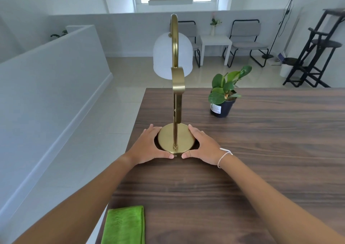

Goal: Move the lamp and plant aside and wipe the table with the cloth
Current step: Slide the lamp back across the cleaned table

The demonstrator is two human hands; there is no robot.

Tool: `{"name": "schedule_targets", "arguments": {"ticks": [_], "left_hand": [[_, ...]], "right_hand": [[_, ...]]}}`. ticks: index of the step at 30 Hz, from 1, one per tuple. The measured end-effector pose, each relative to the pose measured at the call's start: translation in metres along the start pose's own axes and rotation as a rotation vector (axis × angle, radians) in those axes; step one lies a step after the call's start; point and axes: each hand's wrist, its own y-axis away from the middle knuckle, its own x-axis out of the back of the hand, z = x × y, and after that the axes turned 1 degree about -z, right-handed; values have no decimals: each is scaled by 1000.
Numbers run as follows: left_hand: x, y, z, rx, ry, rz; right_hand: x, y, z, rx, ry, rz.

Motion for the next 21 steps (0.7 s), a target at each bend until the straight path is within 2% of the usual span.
{"name": "schedule_targets", "arguments": {"ticks": [12,16,21], "left_hand": [[-3,13,5,6,-54,18],[-5,21,9,37,-53,51],[-16,43,23,106,8,162]], "right_hand": [[-4,13,1,11,18,14],[0,18,8,36,-51,22],[20,31,33,62,-192,121]]}}
